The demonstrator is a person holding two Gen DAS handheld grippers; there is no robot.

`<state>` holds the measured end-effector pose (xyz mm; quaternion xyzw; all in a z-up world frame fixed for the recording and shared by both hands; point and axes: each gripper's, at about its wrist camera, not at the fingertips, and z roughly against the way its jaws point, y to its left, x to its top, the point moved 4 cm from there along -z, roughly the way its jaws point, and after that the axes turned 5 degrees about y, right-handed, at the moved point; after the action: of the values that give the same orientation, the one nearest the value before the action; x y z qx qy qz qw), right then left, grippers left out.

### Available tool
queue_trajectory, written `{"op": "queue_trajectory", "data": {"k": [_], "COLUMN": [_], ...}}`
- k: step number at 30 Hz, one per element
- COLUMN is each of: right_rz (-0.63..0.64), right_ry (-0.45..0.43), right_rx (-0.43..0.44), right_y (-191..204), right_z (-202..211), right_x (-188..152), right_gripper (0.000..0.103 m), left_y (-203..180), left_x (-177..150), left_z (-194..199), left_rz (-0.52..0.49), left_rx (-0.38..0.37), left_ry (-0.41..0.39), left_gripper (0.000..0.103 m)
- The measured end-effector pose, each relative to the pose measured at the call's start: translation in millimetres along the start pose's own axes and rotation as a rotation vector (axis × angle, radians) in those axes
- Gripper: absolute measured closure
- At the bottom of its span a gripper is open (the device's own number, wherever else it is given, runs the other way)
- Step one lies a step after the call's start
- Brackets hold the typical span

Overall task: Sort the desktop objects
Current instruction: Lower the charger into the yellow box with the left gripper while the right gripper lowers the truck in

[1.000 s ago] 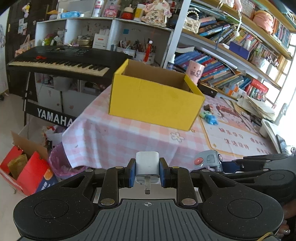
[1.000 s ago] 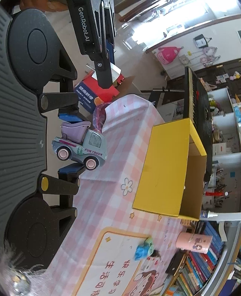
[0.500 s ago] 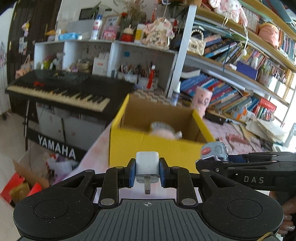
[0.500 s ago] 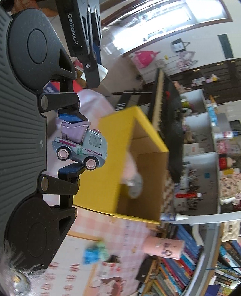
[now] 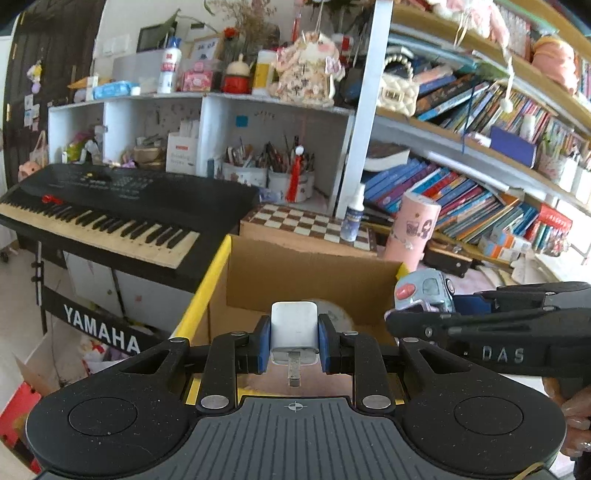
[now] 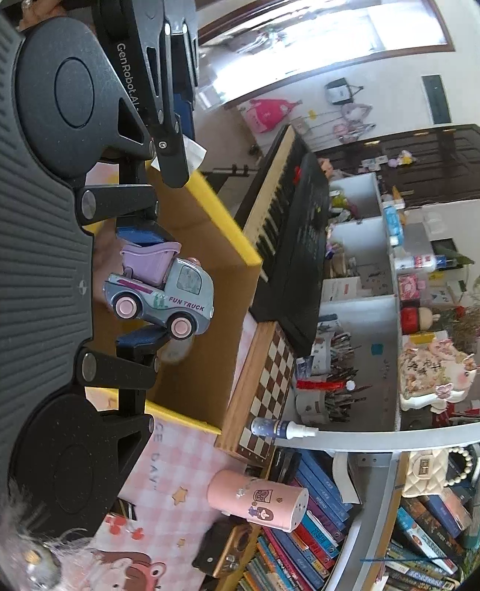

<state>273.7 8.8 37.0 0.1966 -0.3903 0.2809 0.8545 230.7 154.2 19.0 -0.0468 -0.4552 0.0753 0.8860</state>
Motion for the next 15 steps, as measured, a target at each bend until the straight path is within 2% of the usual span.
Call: {"op": "queue_trajectory", "data": {"k": [7, 15], "right_rz": [0.116, 0.363], "right_ry": [0.092, 0.245], "right_rx": [-0.012, -0.021], "right_y": [-18.7, -21.2], "right_z": [-41.7, -81.8], "right_x": [-4.9, -11.4], "right_gripper": [0.061, 0.061], "left_y": [0.2, 7.3], "left_x": [-2.7, -11.4], "left_z": [-49.7, -80.7], "left_rz": [-0.015, 0.009], "left_rx": [0.053, 0.094], "left_ry": [0.09, 0.186], "left_gripper": [0.079, 0.079]}}
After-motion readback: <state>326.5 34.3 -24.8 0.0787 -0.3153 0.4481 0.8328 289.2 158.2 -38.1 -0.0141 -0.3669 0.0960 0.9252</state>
